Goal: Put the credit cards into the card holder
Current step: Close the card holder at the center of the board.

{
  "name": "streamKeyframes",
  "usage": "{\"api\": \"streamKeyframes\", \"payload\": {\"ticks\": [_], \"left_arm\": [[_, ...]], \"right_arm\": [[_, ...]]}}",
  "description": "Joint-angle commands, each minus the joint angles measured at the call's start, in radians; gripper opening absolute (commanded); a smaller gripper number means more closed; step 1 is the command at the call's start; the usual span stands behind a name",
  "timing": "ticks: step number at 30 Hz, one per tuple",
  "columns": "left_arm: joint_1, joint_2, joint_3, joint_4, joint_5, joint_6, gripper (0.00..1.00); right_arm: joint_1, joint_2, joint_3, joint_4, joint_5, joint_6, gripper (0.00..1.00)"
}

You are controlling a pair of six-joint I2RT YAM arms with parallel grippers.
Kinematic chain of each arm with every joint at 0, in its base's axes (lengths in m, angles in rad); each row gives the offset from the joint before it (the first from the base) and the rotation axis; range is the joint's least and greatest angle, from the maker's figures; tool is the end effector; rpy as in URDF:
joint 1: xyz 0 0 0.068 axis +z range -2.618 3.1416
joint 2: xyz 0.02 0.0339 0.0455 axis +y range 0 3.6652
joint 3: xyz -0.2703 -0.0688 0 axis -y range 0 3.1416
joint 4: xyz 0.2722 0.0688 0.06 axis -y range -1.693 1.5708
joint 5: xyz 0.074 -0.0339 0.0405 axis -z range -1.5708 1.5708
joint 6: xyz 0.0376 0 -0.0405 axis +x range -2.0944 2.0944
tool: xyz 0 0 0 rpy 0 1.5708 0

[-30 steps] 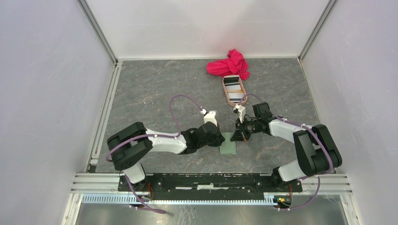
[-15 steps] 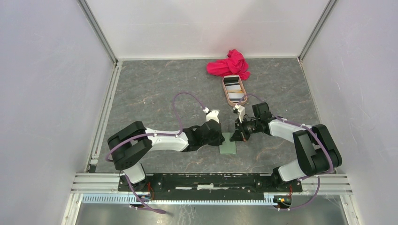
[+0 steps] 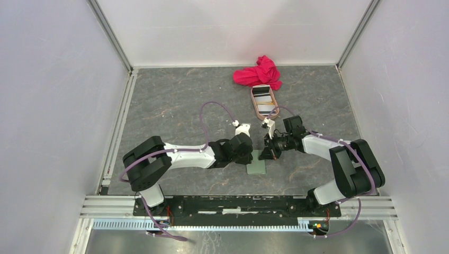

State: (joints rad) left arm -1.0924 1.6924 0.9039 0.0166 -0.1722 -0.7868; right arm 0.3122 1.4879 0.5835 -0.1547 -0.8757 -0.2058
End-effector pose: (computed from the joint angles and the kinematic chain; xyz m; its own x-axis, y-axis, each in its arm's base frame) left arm 0.1746 -0.3227 0.1536 -0.8060 0.0389 -0.5906 0.3503 0.8357 -0.4230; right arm 0.2396 0.1077 0.1205 -0.6989 -0.3631 -0.6162 -0.7125 0.4288 0.5554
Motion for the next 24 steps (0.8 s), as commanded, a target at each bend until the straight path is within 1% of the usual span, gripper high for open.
{"api": "streamKeyframes", "payload": {"ticks": [1, 14, 24], "left_arm": [[-0.009, 0.025, 0.048, -0.042, 0.037, 0.058, 0.07], [-0.020, 0.034, 0.112, -0.170, -0.002, 0.089, 0.13], [-0.027, 0.059, 0.133, -0.167, 0.027, 0.085, 0.25]], "right_arm": [[0.025, 0.032, -0.005, -0.026, 0.037, -0.014, 0.05], [0.026, 0.042, -0.001, -0.031, 0.048, -0.016, 0.05], [0.027, 0.048, 0.003, -0.034, 0.052, -0.018, 0.05]]}}
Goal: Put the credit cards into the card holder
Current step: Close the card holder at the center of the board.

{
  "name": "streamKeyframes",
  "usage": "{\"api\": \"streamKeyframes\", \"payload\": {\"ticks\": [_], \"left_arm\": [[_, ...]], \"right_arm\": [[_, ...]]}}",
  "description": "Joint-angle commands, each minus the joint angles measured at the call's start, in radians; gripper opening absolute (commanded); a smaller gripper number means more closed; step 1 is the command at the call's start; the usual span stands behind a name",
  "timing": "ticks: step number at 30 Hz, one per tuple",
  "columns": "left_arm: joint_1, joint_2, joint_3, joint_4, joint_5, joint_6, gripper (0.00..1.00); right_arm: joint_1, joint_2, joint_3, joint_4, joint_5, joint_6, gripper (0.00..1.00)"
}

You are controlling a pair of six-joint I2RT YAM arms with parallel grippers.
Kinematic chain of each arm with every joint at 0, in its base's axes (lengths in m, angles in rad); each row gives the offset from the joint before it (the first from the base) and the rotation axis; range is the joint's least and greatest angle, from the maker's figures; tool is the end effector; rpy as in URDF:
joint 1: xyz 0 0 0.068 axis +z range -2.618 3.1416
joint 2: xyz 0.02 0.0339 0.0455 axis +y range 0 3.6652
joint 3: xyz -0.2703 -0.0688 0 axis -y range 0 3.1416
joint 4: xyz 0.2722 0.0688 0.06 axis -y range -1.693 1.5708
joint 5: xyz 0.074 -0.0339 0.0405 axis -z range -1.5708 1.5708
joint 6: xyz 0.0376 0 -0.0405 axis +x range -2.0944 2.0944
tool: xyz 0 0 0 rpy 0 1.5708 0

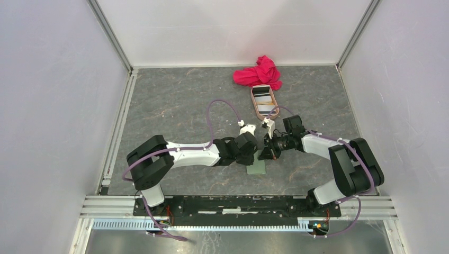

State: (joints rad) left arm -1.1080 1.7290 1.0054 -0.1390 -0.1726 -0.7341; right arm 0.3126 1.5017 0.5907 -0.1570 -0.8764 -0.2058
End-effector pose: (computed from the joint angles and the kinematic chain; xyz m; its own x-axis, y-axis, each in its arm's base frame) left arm 0.1748 -0.3358 0.1608 -0.8089 0.1430 -0.5703 0.3903 0.8561 -0.3389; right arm 0.2412 0.1083 0.1189 -0.7040 -0.3649 -0.6093 -0.7079 0.4295 0.5607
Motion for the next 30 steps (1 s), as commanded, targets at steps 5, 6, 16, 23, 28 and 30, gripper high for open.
{"api": "streamKeyframes", "payload": {"ticks": [5, 6, 16, 23, 28, 30], "left_arm": [[-0.010, 0.026, 0.036, -0.010, 0.031, 0.027, 0.26], [-0.011, 0.024, 0.036, -0.010, 0.033, 0.027, 0.27], [-0.012, 0.004, 0.027, 0.024, 0.064, 0.011, 0.29], [-0.011, -0.016, 0.016, 0.045, 0.077, 0.001, 0.29], [-0.011, -0.026, 0.000, 0.081, 0.092, -0.012, 0.29], [-0.012, -0.028, -0.006, 0.093, 0.098, -0.018, 0.29]], "right_arm": [[0.028, 0.034, -0.005, -0.033, 0.053, -0.020, 0.05], [0.027, 0.034, -0.005, -0.033, 0.053, -0.020, 0.05], [0.029, 0.037, -0.003, -0.034, 0.053, -0.021, 0.05], [0.030, 0.039, -0.002, -0.036, 0.055, -0.021, 0.05], [0.031, 0.038, -0.002, -0.037, 0.054, -0.023, 0.05], [0.032, 0.039, -0.002, -0.040, 0.056, -0.023, 0.05]]}}
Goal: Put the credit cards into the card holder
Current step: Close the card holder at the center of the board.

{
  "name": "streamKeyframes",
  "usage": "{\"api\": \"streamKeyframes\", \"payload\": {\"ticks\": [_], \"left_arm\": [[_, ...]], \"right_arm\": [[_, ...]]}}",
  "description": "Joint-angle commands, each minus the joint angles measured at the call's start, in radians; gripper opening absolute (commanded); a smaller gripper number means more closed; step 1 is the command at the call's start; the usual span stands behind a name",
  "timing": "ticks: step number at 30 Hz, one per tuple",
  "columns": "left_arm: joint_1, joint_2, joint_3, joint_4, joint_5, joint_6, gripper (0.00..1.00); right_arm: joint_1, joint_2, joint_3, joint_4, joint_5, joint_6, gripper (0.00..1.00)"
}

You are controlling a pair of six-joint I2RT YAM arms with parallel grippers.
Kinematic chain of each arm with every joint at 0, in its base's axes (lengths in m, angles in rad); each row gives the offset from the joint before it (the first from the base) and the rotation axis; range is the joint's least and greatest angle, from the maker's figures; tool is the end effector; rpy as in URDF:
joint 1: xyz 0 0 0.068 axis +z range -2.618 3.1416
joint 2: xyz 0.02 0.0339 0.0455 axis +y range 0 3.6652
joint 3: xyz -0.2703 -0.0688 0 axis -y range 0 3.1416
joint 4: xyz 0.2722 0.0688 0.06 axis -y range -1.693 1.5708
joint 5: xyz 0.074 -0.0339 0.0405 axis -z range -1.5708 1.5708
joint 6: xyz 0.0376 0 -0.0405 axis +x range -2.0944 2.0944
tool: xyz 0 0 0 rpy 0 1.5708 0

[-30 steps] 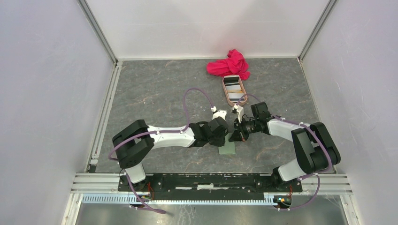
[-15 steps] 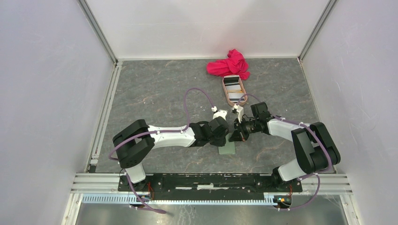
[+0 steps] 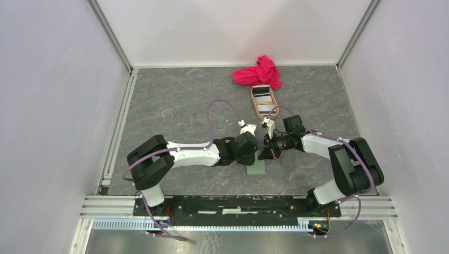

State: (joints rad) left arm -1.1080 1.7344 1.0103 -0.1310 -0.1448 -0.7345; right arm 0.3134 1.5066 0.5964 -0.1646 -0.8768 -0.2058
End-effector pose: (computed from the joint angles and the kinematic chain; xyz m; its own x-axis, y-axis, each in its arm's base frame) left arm 0.1748 -0.3382 0.1609 -0.8152 0.1483 -0.5599 0.4000 0.8433 -0.3589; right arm 0.2420 0.1088 0.1189 -0.7076 -0.3667 -0.6040 -0.7047 0.4298 0.5645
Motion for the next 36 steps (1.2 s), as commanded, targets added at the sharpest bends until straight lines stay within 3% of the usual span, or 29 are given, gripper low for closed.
{"api": "streamKeyframes", "payload": {"ticks": [1, 20, 36], "left_arm": [[-0.010, -0.034, -0.014, 0.091, 0.074, -0.020, 0.29], [0.010, -0.054, -0.067, 0.187, 0.140, -0.052, 0.35], [0.020, -0.071, -0.095, 0.218, 0.140, -0.062, 0.28]], "right_arm": [[0.032, 0.034, -0.007, -0.032, 0.056, -0.023, 0.05], [0.032, 0.037, -0.004, -0.035, 0.061, -0.026, 0.05], [0.033, 0.037, -0.004, -0.036, 0.059, -0.027, 0.05]]}}
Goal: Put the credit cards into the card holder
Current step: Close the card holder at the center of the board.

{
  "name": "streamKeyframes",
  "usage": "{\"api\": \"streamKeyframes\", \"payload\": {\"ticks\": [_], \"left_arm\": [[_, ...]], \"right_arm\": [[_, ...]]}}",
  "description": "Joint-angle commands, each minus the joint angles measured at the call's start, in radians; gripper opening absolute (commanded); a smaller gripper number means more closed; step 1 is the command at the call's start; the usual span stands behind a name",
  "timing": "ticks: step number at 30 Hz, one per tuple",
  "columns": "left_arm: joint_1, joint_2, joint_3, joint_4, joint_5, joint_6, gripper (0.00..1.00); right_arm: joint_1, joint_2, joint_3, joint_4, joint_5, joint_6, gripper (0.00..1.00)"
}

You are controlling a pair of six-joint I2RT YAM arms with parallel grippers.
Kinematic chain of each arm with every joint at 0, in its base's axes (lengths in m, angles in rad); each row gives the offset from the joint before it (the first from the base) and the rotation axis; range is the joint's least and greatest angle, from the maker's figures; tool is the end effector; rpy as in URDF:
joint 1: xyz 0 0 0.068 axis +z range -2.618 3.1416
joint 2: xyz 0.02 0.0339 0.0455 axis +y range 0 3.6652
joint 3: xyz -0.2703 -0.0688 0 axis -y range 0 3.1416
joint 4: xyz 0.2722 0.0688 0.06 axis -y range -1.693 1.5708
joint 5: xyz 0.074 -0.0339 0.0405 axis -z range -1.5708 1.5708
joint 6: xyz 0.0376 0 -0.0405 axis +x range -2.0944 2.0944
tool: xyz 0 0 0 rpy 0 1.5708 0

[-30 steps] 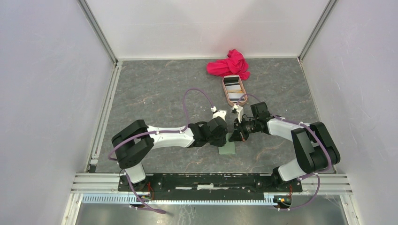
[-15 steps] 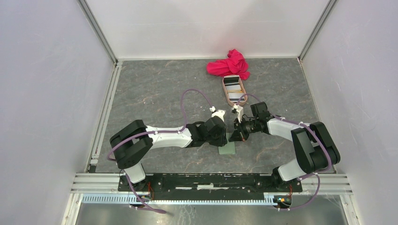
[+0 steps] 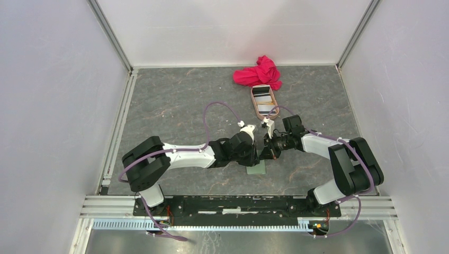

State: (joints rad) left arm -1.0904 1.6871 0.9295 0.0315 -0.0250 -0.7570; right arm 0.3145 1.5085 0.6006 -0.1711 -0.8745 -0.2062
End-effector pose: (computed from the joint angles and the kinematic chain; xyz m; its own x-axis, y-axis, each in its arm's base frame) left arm 0.1736 -0.3310 0.1644 -0.8259 0.0994 -0.5549 0.4274 0.7522 -0.5015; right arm 0.2424 0.1092 0.1192 -0.7093 -0.3688 -0.6007 -0.7030 0.4315 0.5653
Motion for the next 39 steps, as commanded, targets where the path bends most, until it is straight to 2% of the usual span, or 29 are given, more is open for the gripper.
{"api": "streamKeyframes", "payload": {"ticks": [1, 5, 9, 14, 16, 19, 26, 39], "left_arm": [[0.004, -0.023, -0.016, 0.056, 0.020, -0.039, 0.27], [0.004, -0.049, -0.018, 0.069, 0.043, -0.031, 0.26], [0.005, -0.139, -0.038, 0.109, 0.060, -0.003, 0.27], [0.004, -0.273, -0.097, 0.069, -0.059, 0.068, 0.30], [0.004, -0.282, -0.085, -0.011, -0.105, 0.070, 0.38], [-0.010, -0.244, -0.019, -0.166, -0.156, 0.064, 0.43], [-0.088, -0.073, 0.197, -0.436, -0.338, 0.069, 0.44], [-0.125, 0.057, 0.304, -0.552, -0.408, 0.062, 0.42]], "right_arm": [[0.032, 0.035, -0.009, -0.030, 0.057, -0.027, 0.05], [0.031, 0.037, -0.007, -0.031, 0.056, -0.027, 0.05], [0.032, 0.038, -0.006, -0.031, 0.057, -0.027, 0.05], [0.032, 0.038, -0.005, -0.031, 0.058, -0.027, 0.05], [0.032, 0.038, -0.005, -0.030, 0.060, -0.027, 0.05], [0.031, 0.041, -0.004, -0.031, 0.060, -0.027, 0.05], [0.032, 0.044, -0.005, -0.031, 0.064, -0.027, 0.05], [0.032, 0.042, -0.004, -0.031, 0.063, -0.027, 0.05]]}}
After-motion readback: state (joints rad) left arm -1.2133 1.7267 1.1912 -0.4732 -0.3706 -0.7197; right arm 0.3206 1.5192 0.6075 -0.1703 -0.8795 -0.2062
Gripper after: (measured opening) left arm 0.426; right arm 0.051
